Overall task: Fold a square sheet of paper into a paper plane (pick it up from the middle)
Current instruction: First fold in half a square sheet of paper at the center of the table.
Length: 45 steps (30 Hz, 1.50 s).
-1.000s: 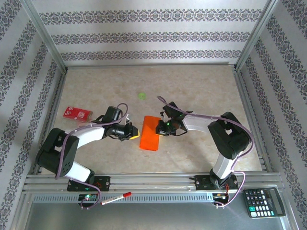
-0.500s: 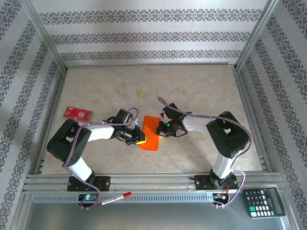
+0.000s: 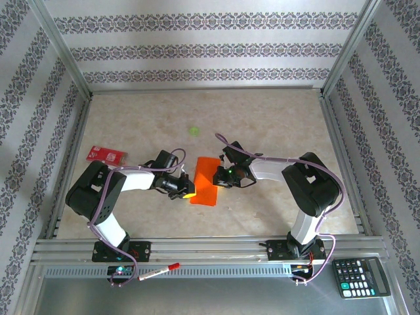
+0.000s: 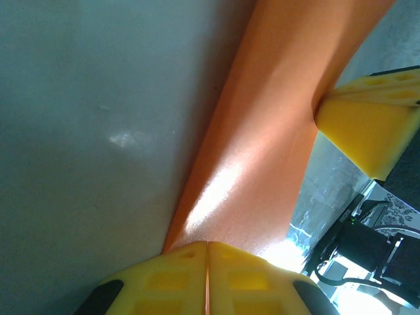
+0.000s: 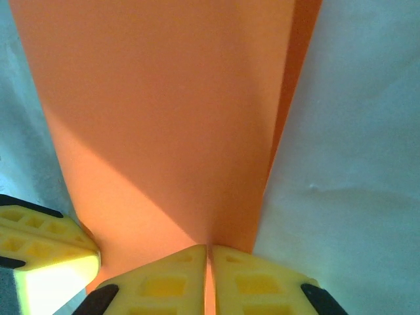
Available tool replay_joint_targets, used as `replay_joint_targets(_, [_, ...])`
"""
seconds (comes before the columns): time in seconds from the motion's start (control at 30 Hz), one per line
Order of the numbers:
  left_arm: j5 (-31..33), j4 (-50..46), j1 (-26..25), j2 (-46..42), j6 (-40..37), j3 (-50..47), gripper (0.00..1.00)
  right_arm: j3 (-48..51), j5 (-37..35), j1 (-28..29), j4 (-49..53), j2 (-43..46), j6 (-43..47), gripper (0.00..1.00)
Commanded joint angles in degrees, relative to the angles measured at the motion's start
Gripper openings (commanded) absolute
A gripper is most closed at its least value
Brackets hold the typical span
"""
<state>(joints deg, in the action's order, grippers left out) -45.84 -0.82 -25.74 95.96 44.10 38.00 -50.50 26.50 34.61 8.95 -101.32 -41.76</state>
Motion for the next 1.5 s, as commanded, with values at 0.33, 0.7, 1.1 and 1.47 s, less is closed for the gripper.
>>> replay_joint_targets(0.33, [-4.09, 6.79, 1.13, -3.31, 4.47, -2.56, 0.16, -0.42, 0.75, -0.79, 1.07, 1.15, 1.01, 0.14])
replay_joint_targets(0.7, [5.01, -7.25, 0.4, -8.9, -2.98, -0.05, 0.37, 3.51, 1.62, -1.93, 0.43, 7.89, 0.69, 0.16])
replay_joint_targets(1.1, [6.51, -10.91, -5.38, -5.48, -3.22, 2.89, 0.38, 4.17, -1.07, 1.03, -0.42, 4.69, -1.9, 0.16])
replay_joint_targets(1.47, [8.44, -10.09, -9.15, -2.88, -1.81, 4.33, 0.19, 5.0, -1.28, 2.64, -2.9, 3.23, -3.5, 0.14])
